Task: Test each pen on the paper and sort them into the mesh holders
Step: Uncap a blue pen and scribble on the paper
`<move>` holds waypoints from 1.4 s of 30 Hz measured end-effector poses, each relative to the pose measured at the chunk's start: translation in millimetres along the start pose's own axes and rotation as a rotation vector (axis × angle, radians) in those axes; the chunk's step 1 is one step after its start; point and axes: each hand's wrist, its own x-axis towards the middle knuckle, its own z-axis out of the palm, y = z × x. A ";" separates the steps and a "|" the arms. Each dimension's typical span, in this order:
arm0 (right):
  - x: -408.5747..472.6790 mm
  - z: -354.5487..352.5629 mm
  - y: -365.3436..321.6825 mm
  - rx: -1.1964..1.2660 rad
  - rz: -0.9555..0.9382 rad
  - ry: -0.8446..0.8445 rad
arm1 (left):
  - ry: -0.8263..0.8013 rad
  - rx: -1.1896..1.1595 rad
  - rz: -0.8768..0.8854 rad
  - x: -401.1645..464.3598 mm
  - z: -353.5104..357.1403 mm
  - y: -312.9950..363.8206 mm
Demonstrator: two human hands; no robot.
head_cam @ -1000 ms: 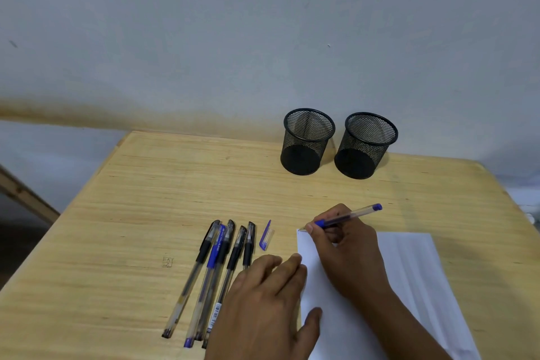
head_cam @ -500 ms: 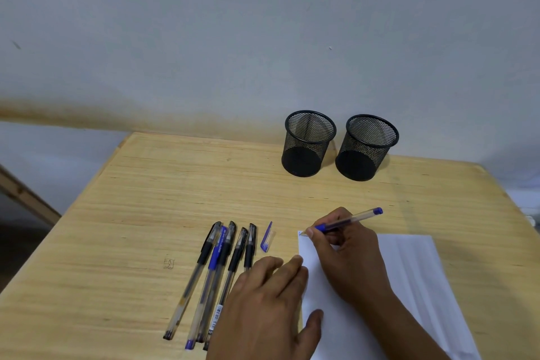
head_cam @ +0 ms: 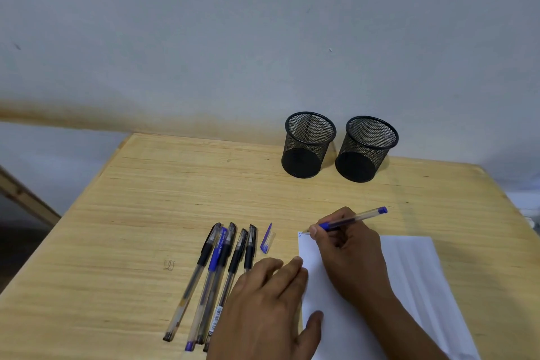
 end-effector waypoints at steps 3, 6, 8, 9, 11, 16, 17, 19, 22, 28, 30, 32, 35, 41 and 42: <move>-1.6 -0.1 0.3 0.004 -0.012 -0.012 | 0.006 -0.004 0.004 -0.3 -0.8 -0.1; -2.4 0.0 0.4 0.005 -0.019 -0.020 | 0.010 -0.005 0.007 -0.3 -0.9 -0.5; -2.3 -0.2 0.1 0.001 -0.009 -0.015 | 0.004 -0.002 0.005 -0.1 -0.6 -0.5; -1.8 -0.5 0.1 0.002 -0.002 -0.009 | 0.000 0.000 0.004 -0.1 -0.6 -0.3; -0.3 -0.7 -0.5 -0.004 0.015 0.004 | -0.005 -0.003 0.001 -0.1 -0.9 -0.2; -1.3 0.3 -1.9 -0.031 0.016 -0.014 | -0.012 -0.002 0.003 0.1 -1.8 -0.4; -2.1 -0.1 -2.0 -0.029 0.013 -0.020 | -0.012 0.001 0.003 0.1 -1.8 -0.4; -2.4 -0.7 -1.2 -0.022 0.009 -0.021 | 0.000 -0.010 0.003 0.0 -1.4 -0.4; -0.6 0.0 0.2 -0.005 0.009 0.003 | 0.019 -0.027 0.009 -0.2 -1.2 -0.7; -2.1 0.3 -1.0 0.003 -0.009 -0.005 | 0.022 -0.022 0.005 -0.3 -0.9 -0.8; -2.7 -0.3 -1.1 0.011 -0.018 -0.002 | 0.033 -0.027 0.005 -0.2 -0.4 -0.7; -2.1 -0.5 -0.7 0.008 -0.015 0.001 | 0.037 -0.027 0.007 -0.5 -0.2 -0.6; -1.7 0.4 -0.3 -0.001 -0.014 -0.004 | 0.030 -0.029 0.006 -0.4 -0.3 -0.7; -2.4 -1.1 -1.1 0.033 0.006 0.029 | 0.032 -0.031 0.004 -0.5 -0.3 -1.4; -2.7 -1.1 -1.2 0.028 0.012 0.032 | 0.030 -0.030 0.000 -0.6 -0.3 -1.3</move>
